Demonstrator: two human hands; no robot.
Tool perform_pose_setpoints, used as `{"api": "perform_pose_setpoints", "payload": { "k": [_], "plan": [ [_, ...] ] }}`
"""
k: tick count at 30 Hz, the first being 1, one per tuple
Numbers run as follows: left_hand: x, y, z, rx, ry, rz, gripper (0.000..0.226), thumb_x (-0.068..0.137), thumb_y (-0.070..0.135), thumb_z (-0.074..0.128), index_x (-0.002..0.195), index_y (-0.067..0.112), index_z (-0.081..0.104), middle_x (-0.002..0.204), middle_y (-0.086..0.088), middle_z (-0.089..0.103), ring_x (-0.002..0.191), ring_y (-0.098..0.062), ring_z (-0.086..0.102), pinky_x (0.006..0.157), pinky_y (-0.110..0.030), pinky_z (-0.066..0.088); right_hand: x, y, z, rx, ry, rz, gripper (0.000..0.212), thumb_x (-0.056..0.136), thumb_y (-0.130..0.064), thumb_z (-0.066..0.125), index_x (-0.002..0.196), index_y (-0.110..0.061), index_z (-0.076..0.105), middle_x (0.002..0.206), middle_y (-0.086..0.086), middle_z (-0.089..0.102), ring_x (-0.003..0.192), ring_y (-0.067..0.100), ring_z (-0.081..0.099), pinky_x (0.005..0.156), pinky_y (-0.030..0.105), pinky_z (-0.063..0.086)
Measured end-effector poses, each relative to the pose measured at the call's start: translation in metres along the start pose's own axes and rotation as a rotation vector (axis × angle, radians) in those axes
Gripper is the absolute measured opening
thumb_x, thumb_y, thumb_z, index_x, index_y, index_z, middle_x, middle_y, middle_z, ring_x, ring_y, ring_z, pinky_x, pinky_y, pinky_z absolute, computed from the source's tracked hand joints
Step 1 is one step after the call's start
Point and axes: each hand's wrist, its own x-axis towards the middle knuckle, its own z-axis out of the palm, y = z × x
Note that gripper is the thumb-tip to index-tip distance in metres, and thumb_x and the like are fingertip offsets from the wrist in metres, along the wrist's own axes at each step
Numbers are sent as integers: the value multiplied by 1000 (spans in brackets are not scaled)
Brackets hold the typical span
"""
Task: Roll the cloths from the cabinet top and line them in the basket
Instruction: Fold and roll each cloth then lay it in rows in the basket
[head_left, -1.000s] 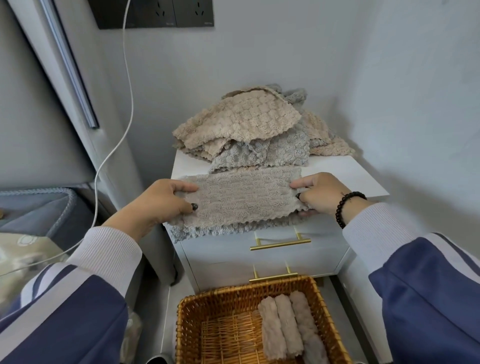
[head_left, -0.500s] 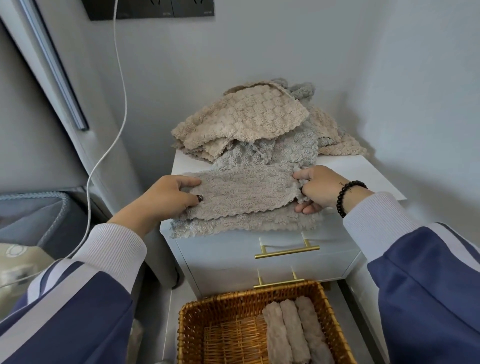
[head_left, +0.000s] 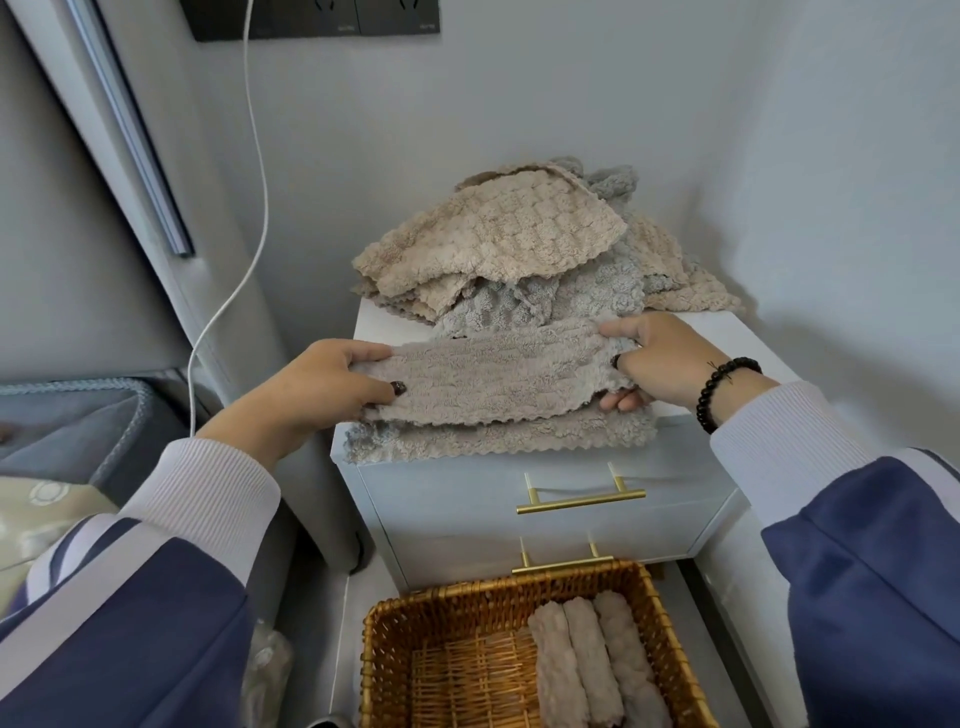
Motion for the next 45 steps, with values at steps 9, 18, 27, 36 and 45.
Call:
{"api": "perform_pose_setpoints", "payload": {
  "k": [9, 18, 27, 36, 45],
  "plan": [
    [-11, -2, -2, -8, -30, 18, 56, 84, -2, 67, 137, 8, 51, 120, -7, 64, 104, -23, 66, 96, -36, 51, -11, 11, 0, -11, -44, 18, 62, 93, 12, 36, 148, -17, 31, 121, 12, 46, 68, 17, 72, 58, 22, 56],
    [-14, -5, -1, 131, -8, 12, 59, 89, -2, 60, 143, 15, 44, 121, -4, 61, 106, -29, 64, 99, -45, 49, -33, 11, 2, -10, -92, 11, 65, 93, 13, 34, 150, -17, 24, 157, 9, 19, 63, 13, 71, 55, 20, 56],
    [-19, -3, -2, 147, -71, 5, 56, 86, -2, 58, 139, 15, 46, 121, -17, 61, 91, -27, 57, 86, -45, 49, -32, 23, 1, -81, -167, 29, 74, 92, 15, 41, 151, -23, 22, 158, 0, 16, 85, 25, 70, 69, 26, 59],
    [-24, 3, 4, 535, -18, 116, 68, 82, 11, 67, 143, 20, 39, 132, -1, 51, 96, -23, 59, 78, -29, 48, -38, 20, -6, -356, -117, -71, 78, 77, -15, 76, 145, -22, 39, 134, -1, 47, 85, 16, 64, 71, 32, 59],
    [-5, -5, -1, 412, 157, 0, 75, 76, 41, 78, 135, 14, 41, 132, -6, 50, 117, -27, 50, 97, -36, 42, -3, 23, -8, -138, 319, -1, 45, 80, -31, 73, 118, -9, 63, 118, 8, 66, 102, 27, 63, 95, 42, 50]
  ]
}}
